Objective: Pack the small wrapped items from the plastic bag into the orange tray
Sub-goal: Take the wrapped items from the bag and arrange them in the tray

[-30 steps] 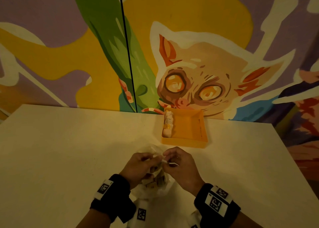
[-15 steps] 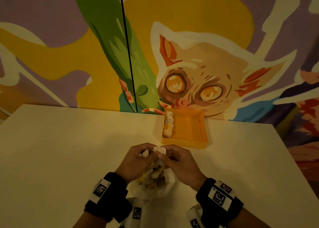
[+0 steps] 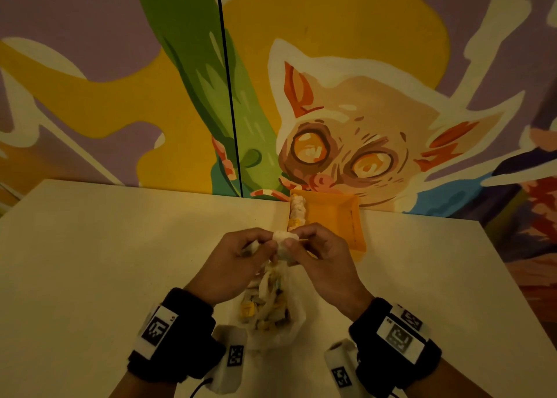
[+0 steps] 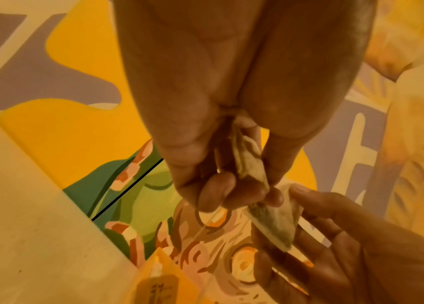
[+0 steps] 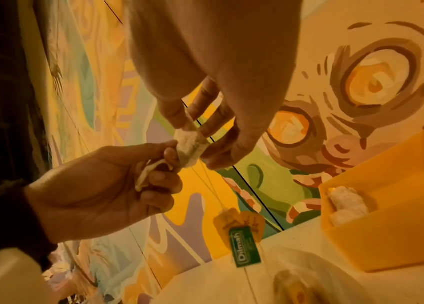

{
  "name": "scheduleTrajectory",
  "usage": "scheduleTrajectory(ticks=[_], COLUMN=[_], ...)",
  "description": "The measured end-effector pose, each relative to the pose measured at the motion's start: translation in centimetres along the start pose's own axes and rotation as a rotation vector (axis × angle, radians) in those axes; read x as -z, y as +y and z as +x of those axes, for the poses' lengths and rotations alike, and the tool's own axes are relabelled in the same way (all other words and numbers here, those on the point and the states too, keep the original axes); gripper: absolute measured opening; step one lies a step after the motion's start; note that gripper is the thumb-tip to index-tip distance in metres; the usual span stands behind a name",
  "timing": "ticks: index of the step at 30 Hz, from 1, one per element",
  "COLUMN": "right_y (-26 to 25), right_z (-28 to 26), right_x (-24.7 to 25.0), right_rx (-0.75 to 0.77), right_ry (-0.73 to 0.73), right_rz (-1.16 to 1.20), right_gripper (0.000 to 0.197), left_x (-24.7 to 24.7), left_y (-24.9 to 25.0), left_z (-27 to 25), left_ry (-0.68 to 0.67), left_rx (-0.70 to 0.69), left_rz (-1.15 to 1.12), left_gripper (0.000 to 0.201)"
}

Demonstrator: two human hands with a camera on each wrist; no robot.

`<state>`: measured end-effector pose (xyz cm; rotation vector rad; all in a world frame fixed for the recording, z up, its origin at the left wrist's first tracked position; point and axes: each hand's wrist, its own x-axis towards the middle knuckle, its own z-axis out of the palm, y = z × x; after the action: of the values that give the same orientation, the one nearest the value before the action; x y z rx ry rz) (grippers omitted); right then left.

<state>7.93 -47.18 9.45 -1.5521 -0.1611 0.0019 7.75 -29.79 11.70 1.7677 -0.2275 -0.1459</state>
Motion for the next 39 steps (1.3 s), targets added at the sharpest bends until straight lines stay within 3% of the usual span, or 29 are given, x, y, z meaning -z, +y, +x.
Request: scheduleTrajectory(ticks=[5, 10, 15, 22, 27, 30, 34, 37, 39], right_y=[-0.2, 0.7, 1.1, 1.1, 0.9, 0.9, 0.5, 0.0, -0.7], right_z=[0.2, -0.2, -0.1, 0.1, 0.2, 0.1, -0.1, -0.1, 0.0], right_x=[0.3, 0.6, 0.7, 0.6, 0.5, 0.7, 1.0, 1.4, 1.6], right_rx=[0.006, -0.061, -0.103, -0.126, -0.135, -0.136, -0.141, -0.125, -0.107], right_ry=[0.046, 0.079, 0.054, 0.030, 0.022, 0.024, 0.037, 0.040, 0.049], right_rz=[0.007, -0.007, -0.035, -0.052, -0.057, -0.082, -0.072, -0.058, -0.057], right_gripper=[0.011, 0.005, 0.010, 0.016, 0.015, 0.016, 0.017, 0.019, 0.020], left_x=[0.5, 1.0, 1.5, 0.1, -2.7, -4.4, -5.1, -4.5, -3.9], left_y=[-0.6, -2.3, -4.2, -6.4, -7.7, -9.3, -10.4, -10.4, -9.2], left_z=[0.2, -0.5, -0.3, 0.0, 0.2, 0.5, 0.6, 0.4, 0.0], left_ry=[0.004, -0.024, -0.089, -0.186, -0.298, -0.342, -0.235, -0.116, -0.060], left_rx=[0.044, 0.125, 0.212, 0.405, 0.364, 0.325, 0.317, 0.244, 0.181], left_rz=[0.009, 0.171, 0.396, 0.562, 0.734, 0.812, 0.776, 0.667, 0.600], left_gripper=[0.016, 0.024, 0.039, 0.019, 0.043, 0.034, 0.013, 0.032, 0.033])
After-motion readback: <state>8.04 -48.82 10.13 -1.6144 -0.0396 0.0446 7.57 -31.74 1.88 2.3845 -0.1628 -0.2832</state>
